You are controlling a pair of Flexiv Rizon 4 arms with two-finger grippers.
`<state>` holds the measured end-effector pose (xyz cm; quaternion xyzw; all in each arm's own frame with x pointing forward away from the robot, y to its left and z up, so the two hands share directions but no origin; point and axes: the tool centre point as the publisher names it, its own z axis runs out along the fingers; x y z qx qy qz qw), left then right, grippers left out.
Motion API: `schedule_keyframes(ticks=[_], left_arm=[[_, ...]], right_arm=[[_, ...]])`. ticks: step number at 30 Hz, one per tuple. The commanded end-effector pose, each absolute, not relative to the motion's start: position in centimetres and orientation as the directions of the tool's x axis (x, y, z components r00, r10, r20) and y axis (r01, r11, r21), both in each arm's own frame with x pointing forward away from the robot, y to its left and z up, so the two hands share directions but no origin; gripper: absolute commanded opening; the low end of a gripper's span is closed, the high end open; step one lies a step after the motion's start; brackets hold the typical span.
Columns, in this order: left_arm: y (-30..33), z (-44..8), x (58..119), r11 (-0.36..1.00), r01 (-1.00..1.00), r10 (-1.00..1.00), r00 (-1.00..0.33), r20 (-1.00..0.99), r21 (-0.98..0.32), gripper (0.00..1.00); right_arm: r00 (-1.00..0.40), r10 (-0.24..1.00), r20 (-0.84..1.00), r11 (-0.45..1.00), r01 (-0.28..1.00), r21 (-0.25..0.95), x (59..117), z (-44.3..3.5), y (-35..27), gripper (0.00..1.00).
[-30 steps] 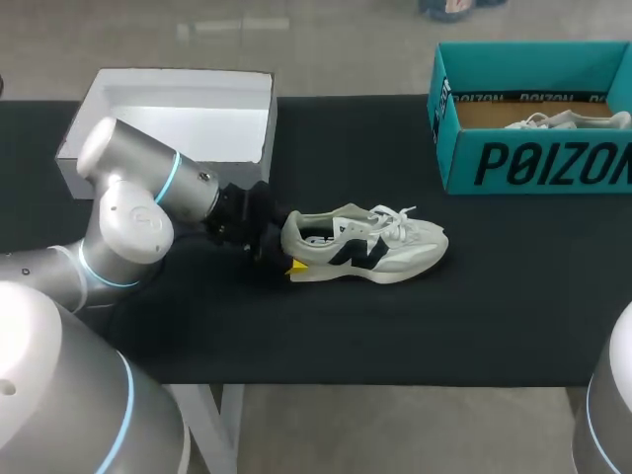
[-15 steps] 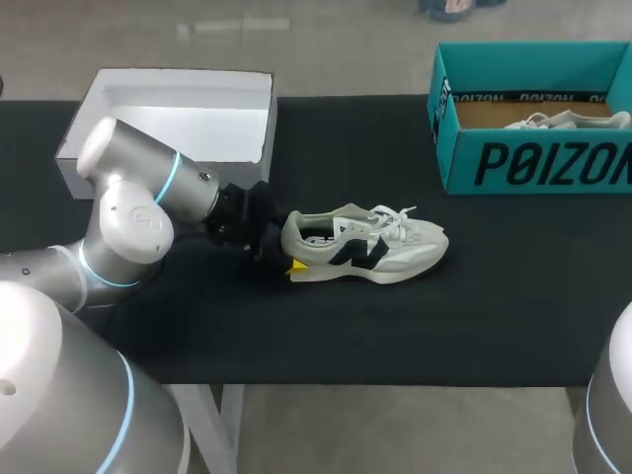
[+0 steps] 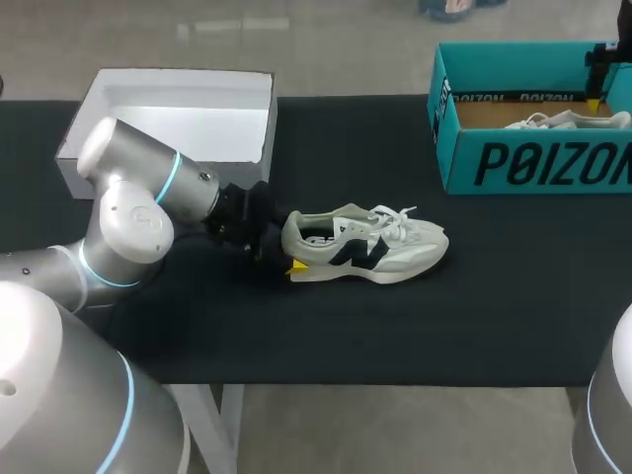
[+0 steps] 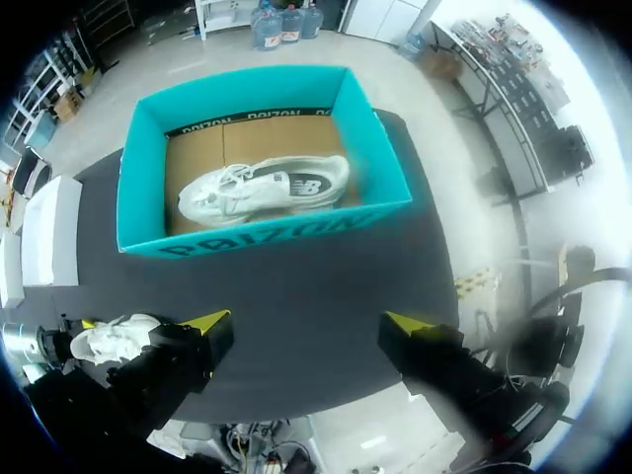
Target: Take the shoe out of the shoebox, open the shoe tongue, remove and reinsert the insole, then place the shoe into the shoebox
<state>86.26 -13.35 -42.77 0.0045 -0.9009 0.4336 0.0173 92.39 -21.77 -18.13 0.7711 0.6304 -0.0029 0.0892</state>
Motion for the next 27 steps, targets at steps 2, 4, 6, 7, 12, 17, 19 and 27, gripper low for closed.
schedule_keyframes(ticks=[2,4,6,7,12,17,19,27], left_arm=[[-13.5,-43.0,86.1,0.623,-0.023,0.006,-0.999,0.034,-0.782,0.00],[-13.5,-43.0,86.1,0.623,-0.023,0.006,-0.999,0.034,-0.782,0.00],[-13.5,-43.0,86.1,0.623,-0.023,0.006,-0.999,0.034,-0.782,0.00],[-13.5,-43.0,86.1,0.623,-0.023,0.006,-0.999,0.034,-0.782,0.00],[-13.5,-43.0,86.1,0.623,-0.023,0.006,-0.999,0.034,-0.782,0.00],[-13.5,-43.0,86.1,0.623,-0.023,0.006,-0.999,0.034,-0.782,0.00],[-13.5,-43.0,86.1,0.623,-0.023,0.006,-0.999,0.034,-0.782,0.00],[-13.5,-43.0,86.1,0.623,-0.023,0.006,-0.999,0.034,-0.782,0.00]], right_arm=[[0.179,0.982,-0.060,-0.170,0.977,0.130,90.2,-21.1,-18.7,1.00],[0.160,0.986,-0.043,-0.154,0.982,0.109,89.7,-22.3,-17.1,1.00],[0.167,0.985,-0.031,-0.164,0.983,0.086,89.3,-23.4,-15.7,1.00],[0.167,0.985,-0.049,-0.162,0.983,0.090,89.2,-23.9,-14.9,1.00],[0.183,0.983,-0.031,-0.182,0.982,0.055,88.2,-26.2,-11.4,1.00],[0.191,0.981,-0.011,-0.191,0.981,0.032,86.8,-28.6,-7.6,1.00],[0.174,0.985,-0.004,-0.174,0.985,0.003,86.5,-29.8,-6.3,1.00],[0.101,0.994,-0.049,-0.103,0.994,-0.026,85.5,-32.6,-0.7,1.00]])
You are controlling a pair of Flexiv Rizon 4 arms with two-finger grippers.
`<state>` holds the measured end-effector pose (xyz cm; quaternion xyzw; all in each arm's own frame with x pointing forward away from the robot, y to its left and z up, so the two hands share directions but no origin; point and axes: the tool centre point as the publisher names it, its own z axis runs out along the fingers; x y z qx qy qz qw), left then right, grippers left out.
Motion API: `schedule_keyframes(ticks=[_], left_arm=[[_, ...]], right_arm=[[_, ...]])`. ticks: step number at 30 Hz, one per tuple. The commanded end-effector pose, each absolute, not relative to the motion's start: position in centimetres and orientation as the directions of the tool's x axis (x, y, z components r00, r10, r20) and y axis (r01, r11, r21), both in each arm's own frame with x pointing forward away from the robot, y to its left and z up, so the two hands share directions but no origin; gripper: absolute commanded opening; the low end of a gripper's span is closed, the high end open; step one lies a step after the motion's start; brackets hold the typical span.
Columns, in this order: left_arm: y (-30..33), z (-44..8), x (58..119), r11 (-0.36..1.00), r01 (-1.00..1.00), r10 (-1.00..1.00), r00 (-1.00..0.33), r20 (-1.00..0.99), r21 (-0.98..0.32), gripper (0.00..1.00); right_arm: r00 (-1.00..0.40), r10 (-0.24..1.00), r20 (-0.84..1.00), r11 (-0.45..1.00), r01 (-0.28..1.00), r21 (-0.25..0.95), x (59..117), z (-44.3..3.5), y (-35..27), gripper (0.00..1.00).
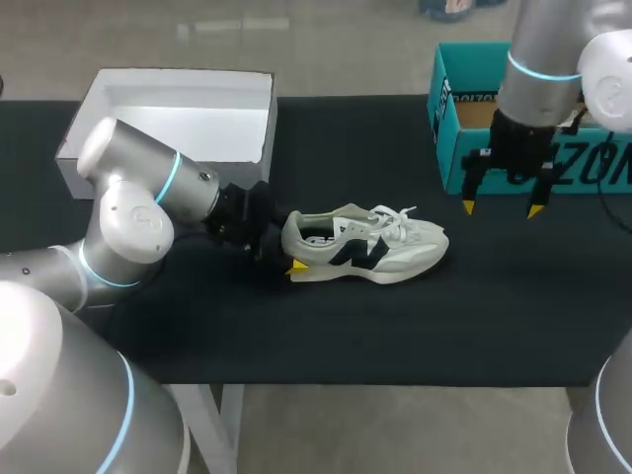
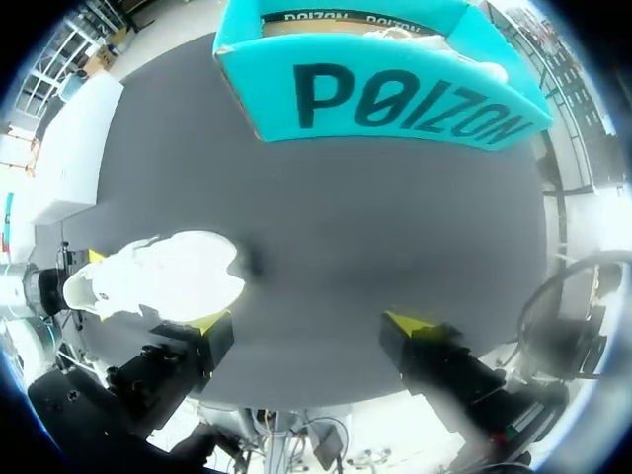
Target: Take the shoe out of the shoebox, open the shoe tongue, remove and reinsert the insole, then place the shoe into the shoebox
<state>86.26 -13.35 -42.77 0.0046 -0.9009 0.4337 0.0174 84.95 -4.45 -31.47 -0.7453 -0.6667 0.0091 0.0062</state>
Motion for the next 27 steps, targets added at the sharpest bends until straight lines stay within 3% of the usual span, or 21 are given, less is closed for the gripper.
schedule_keyframes(ticks=[1,16,27], left_arm=[[-13.5,-43.0,86.1,0.623,-0.023,0.006,-0.999,0.034,-0.782,0.00],[-13.5,-43.0,86.1,0.623,-0.023,0.006,-0.999,0.034,-0.782,0.00],[-13.5,-43.0,86.1,0.623,-0.023,0.006,-0.999,0.034,-0.782,0.00]], right_arm=[[0.088,0.994,-0.059,-0.089,0.996,-0.017,85.4,-32.6,0.0,1.00],[-0.035,0.996,-0.080,0.036,0.999,0.016,83.8,-31.3,6.6,1.00],[-0.049,0.996,-0.073,0.050,0.999,0.005,83.6,-31.1,7.1,1.00]])
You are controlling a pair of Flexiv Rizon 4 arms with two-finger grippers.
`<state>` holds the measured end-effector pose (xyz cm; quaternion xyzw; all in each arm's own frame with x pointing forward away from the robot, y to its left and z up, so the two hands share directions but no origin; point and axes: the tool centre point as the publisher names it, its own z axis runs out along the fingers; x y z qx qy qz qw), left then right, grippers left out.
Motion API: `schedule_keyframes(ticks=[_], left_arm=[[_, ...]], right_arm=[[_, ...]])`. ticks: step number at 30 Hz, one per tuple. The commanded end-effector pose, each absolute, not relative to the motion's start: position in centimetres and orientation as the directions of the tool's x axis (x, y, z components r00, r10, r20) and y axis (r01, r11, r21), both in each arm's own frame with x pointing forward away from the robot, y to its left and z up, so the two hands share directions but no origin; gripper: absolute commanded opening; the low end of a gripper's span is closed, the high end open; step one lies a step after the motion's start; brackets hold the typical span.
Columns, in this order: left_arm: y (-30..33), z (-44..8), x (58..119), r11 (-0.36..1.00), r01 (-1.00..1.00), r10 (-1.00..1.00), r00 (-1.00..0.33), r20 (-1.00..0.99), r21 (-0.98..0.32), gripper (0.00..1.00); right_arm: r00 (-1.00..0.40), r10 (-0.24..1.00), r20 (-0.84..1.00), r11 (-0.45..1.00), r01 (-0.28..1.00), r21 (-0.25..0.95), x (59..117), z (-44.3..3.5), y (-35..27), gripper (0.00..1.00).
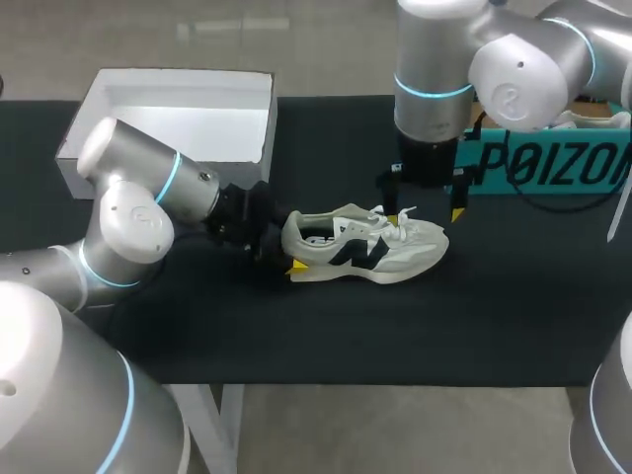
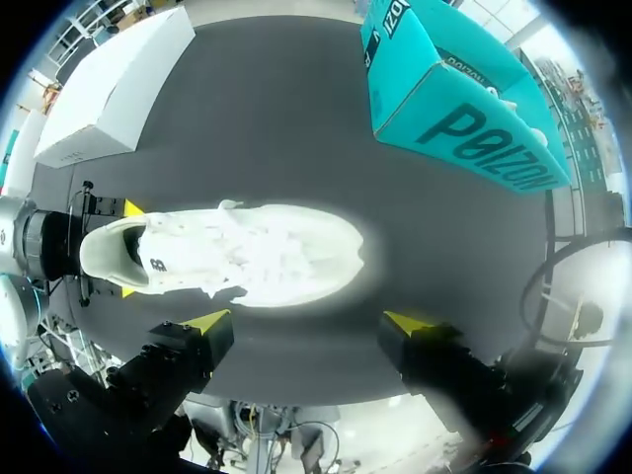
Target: Take the shoe out of the shoebox, open the shoe tongue, remove and reinsert the insole, then place the shoe into the shoebox
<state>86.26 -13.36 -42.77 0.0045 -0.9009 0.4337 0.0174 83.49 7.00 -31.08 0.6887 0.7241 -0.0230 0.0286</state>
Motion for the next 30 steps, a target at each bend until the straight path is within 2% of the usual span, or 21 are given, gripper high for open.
schedule_keyframes(ticks=[1,9,12,21,30], left_arm=[[-13.5,-43.0,86.1,0.623,-0.023,0.006,-0.999,0.034,-0.782,0.00],[-13.5,-43.0,86.1,0.623,-0.023,0.006,-0.999,0.034,-0.782,0.00],[-13.5,-43.0,86.1,0.623,-0.023,0.006,-0.999,0.034,-0.782,0.00],[-13.5,-43.0,86.1,0.623,-0.023,0.006,-0.999,0.034,-0.782,0.00],[-13.5,-43.0,86.1,0.623,-0.023,0.006,-0.999,0.034,-0.782,0.00]], right_arm=[[-0.049,0.996,-0.073,0.050,0.999,0.005,83.6,-31.1,7.1,1.00],[-0.049,0.996,-0.073,0.050,0.999,0.005,83.6,-31.1,7.1,1.00],[0.023,0.995,-0.094,-0.019,0.999,0.049,83.4,-30.3,8.0,1.00],[0.151,0.987,-0.049,-0.147,0.987,0.068,83.3,-29.0,11.3,1.00],[0.148,0.989,-0.029,-0.144,0.984,0.107,84.2,-29.7,14.5,1.00]])
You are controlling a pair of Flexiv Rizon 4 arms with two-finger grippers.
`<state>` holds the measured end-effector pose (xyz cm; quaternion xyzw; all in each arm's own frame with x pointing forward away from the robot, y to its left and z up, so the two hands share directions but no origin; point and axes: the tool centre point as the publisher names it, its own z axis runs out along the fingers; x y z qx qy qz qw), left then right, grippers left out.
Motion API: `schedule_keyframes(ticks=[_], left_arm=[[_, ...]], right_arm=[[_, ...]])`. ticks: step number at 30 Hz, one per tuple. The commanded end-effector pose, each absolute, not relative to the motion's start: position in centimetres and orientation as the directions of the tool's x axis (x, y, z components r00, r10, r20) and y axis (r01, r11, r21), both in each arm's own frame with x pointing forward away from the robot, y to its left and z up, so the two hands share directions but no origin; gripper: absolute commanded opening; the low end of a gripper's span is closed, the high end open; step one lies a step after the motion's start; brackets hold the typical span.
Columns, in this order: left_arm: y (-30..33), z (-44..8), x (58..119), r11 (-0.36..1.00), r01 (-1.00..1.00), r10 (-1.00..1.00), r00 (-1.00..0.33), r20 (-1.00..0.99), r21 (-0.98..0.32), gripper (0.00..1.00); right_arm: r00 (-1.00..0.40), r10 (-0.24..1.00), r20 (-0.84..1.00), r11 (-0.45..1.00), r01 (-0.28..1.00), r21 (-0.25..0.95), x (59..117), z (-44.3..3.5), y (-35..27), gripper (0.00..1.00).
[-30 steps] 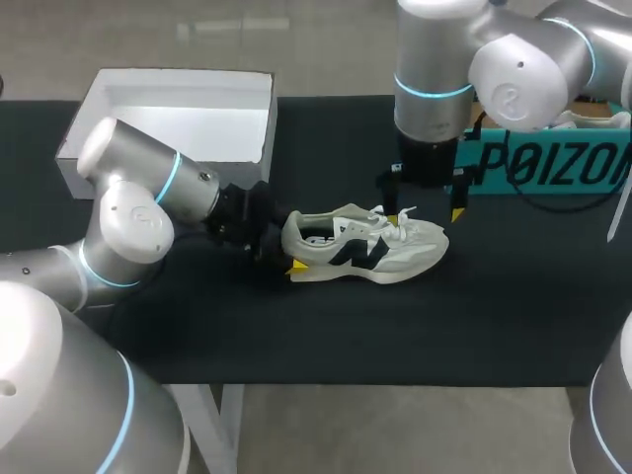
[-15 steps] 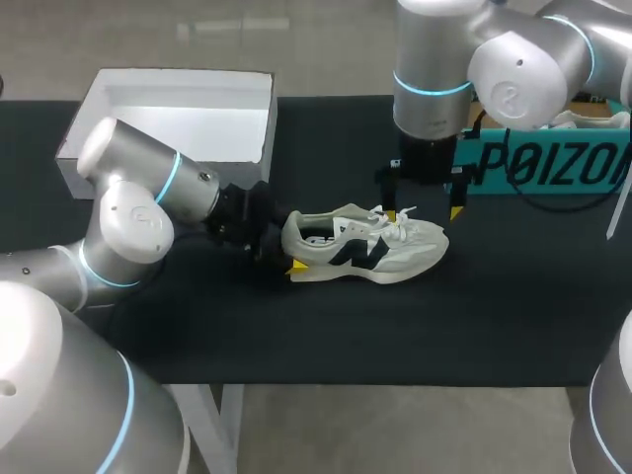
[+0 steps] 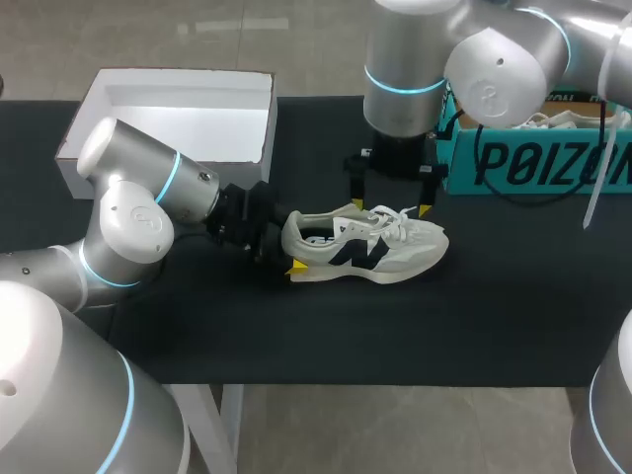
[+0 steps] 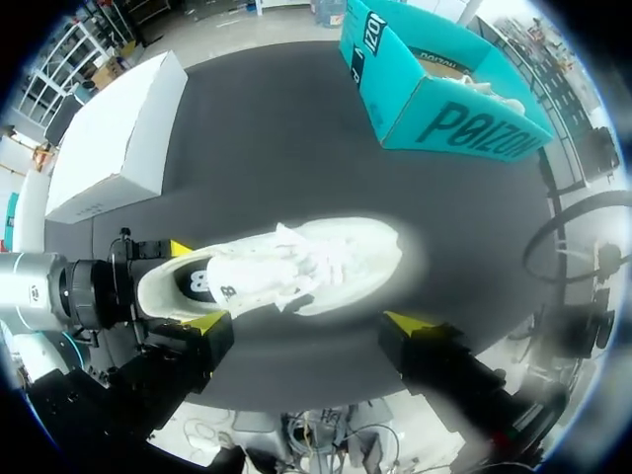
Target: Take the shoe out of the shoebox, open the shoe tongue, remove and reinsert the insole, then place the shoe into the shoebox
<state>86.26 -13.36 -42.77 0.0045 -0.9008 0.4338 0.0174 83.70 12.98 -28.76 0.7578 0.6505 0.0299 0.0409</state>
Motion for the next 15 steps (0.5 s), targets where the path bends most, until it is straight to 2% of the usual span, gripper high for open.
schedule_keyframes(ticks=[1,15], left_arm=[[-13.5,-43.0,86.1,0.623,-0.023,0.006,-0.999,0.034,-0.782,0.00],[-13.5,-43.0,86.1,0.623,-0.023,0.006,-0.999,0.034,-0.782,0.00]], right_arm=[[0.141,0.989,-0.034,-0.137,0.985,0.110,84.4,-29.9,14.8,1.00],[0.087,0.992,-0.088,-0.076,0.990,0.117,85.6,-31.8,18.3,1.00]])
